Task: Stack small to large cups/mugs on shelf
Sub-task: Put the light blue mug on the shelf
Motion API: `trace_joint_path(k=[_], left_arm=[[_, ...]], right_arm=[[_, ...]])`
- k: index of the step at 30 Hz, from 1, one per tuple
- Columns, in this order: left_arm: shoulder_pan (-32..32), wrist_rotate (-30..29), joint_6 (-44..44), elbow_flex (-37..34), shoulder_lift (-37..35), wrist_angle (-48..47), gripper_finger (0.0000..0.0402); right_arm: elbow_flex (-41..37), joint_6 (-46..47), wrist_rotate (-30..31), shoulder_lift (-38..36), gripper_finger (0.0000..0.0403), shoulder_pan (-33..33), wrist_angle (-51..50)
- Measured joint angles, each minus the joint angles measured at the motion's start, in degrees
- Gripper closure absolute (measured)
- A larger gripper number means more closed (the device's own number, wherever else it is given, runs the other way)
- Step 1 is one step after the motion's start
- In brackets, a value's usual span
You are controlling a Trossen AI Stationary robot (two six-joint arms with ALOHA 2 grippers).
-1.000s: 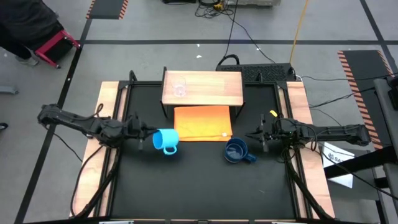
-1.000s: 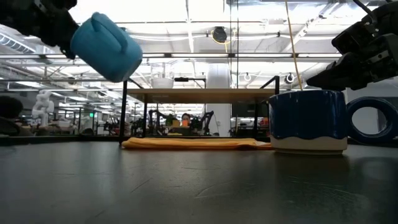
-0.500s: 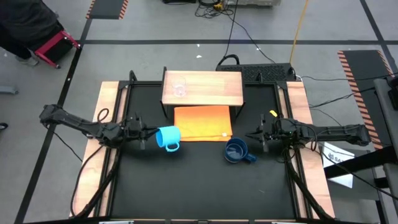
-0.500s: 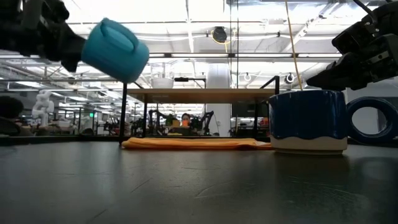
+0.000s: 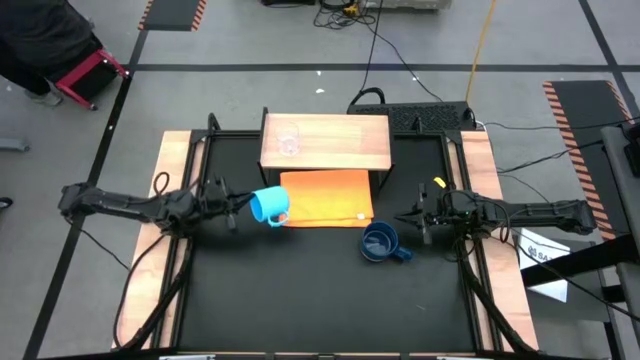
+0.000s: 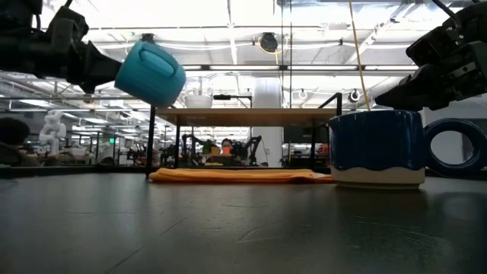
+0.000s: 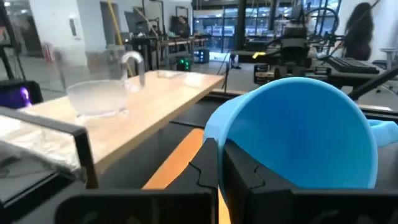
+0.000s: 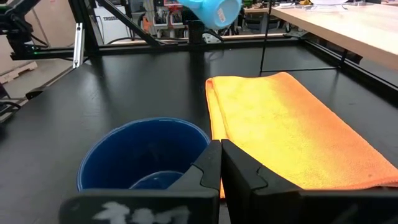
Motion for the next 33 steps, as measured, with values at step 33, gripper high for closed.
trace_joint_path(k=[33], left_arm=[[15.43,19.83,3.82,19.62,18.03,0.82,0.0398]], right_arm=[[0.0,-0.7,0.02,0.01,0.0403,0.0,0.17]])
